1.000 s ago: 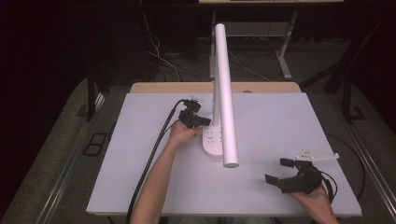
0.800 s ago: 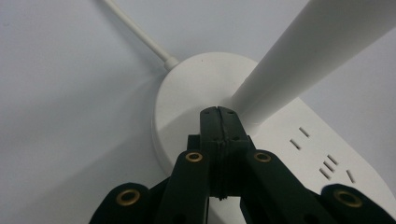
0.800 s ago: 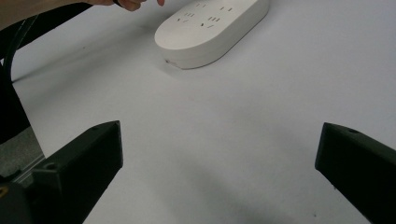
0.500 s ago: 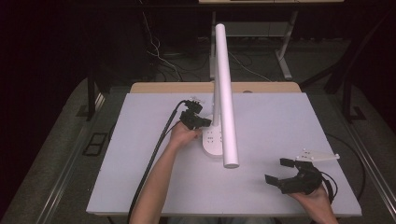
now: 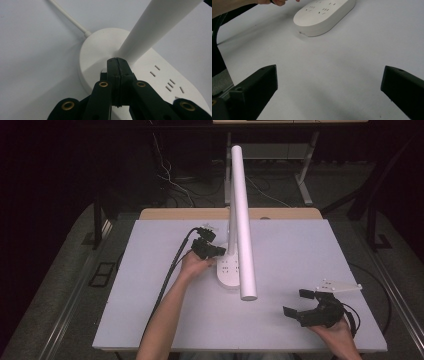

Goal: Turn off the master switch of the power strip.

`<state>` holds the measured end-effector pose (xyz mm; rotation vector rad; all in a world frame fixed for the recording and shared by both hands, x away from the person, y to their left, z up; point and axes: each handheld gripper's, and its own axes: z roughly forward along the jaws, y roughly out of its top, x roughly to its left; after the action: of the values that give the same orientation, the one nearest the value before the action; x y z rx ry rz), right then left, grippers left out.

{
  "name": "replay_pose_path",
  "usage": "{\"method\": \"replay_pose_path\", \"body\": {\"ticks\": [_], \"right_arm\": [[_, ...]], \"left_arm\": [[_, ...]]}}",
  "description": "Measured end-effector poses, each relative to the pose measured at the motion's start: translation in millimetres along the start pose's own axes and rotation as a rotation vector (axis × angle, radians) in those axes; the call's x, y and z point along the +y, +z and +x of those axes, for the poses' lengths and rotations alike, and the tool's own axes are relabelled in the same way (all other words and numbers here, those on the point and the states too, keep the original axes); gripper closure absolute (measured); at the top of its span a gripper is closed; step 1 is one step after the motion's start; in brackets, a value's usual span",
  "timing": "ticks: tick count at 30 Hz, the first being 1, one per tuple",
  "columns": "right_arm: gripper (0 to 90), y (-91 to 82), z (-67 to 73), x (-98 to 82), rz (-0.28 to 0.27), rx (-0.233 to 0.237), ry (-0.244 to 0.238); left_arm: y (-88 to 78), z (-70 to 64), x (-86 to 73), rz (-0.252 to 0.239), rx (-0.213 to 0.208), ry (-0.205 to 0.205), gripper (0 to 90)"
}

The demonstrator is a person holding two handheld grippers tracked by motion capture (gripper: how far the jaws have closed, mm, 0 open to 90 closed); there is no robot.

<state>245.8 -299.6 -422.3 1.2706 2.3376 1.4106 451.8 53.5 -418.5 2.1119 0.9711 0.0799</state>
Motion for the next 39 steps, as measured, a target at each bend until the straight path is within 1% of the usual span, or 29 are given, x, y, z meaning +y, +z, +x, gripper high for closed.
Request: {"method": "replay_pose_path", "body": {"ticks": [1,2,3,4,8,10,12,13,14,16,18,19,21,23,24,25,26,28,29,34,35,36,39], "right_arm": [[0.1,-0.1,-0.2,0.0,0.000,0.000,0.000],[0.1,-0.2,-0.4,0.0,0.000,-0.001,0.001],[0.1,-0.2,-0.4,0.0,-0.003,-0.001,0.003],[0.1,-0.2,-0.5,0.0,-0.003,-0.002,0.003],[0.1,-0.2,-0.2,0.1,-0.003,-0.001,0.000],[0.1,-0.2,-0.1,0.1,-0.004,-0.001,0.000],[0.1,-0.3,0.3,0.2,0.000,0.001,0.004],[0.1,-0.3,0.3,0.2,-0.001,0.001,0.004],[0.1,-0.3,0.4,0.2,-0.002,0.001,0.004],[0.1,-0.4,0.9,0.4,-0.004,0.001,0.009],[0.1,0.0,0.7,0.6,-0.007,0.002,0.003],[0.1,0.1,0.8,0.6,-0.007,0.002,0.004],[0.1,0.4,0.9,0.7,-0.009,0.002,-0.002],[0.1,0.1,1.6,0.6,-0.006,0.004,0.004],[0.1,0.4,1.9,0.8,-0.010,0.002,-0.001],[0.1,0.4,1.9,0.8,-0.010,0.002,-0.001],[0.1,0.5,2.1,0.8,-0.011,0.003,-0.003],[0.1,0.3,2.7,0.8,-0.005,0.006,-0.001],[0.1,0.3,2.8,0.8,-0.006,0.006,-0.002],[0.1,0.3,2.8,0.8,-0.010,0.005,0.001],[0.1,0.5,2.3,0.7,-0.014,0.002,-0.003],[0.1,0.5,2.3,0.7,-0.014,0.002,-0.003],[0.1,0.4,2.3,0.7,-0.016,0.002,-0.005]], "left_arm": [[-1.6,0.3,0.2,-0.006,-0.003,0.002,89.3],[-3.9,1.1,0.8,-0.005,-0.006,0.014,89.0],[-5.6,1.1,1.4,-0.007,-0.005,0.018,87.0],[-6.5,0.3,1.9,-0.019,-0.006,0.010,86.9],[-13.2,-1.6,3.7,-0.027,-0.013,0.033,86.8],[-18.4,-1.7,4.8,-0.029,-0.007,0.055,86.6],[-23.5,-3.5,5.6,-0.038,-0.008,0.061,86.3],[-25.3,-5.4,5.6,-0.058,-0.014,0.045,86.1],[-29.4,-5.1,6.1,-0.045,-0.013,0.064,85.9],[-35.3,-6.5,5.7,-0.057,-0.010,0.067,85.2],[-42.0,-7.9,4.5,-0.075,-0.011,0.058,83.9],[-45.9,-7.4,3.6,-0.077,-0.006,0.069,83.0],[-51.3,-8.9,0.8,-0.103,-0.008,0.046,80.7],[-57.4,-9.4,-2.3,-0.111,-0.011,0.045,79.2],[-60.3,-9.6,-3.8,-0.116,-0.015,0.042,75.2],[-63.6,-9.6,-5.4,-0.117,-0.015,0.045,75.2],[-65.3,-11.3,-7.1,-0.142,-0.016,0.024,73.7],[-72.5,-10.8,-10.1,-0.144,-0.021,0.028,68.0],[-76.8,-9.9,-11.3,-0.132,-0.026,0.036,64.5],[-92.4,-10.1,-21.0,-0.150,-0.047,0.029,44.7],[-95.4,-10.1,-23.5,-0.153,-0.050,0.028,34.4],[-98.3,-9.5,-26.0,-0.155,-0.054,0.024,34.4],[-107.1,-8.8,-34.2,-0.171,-0.064,0.012,24.5]]}}
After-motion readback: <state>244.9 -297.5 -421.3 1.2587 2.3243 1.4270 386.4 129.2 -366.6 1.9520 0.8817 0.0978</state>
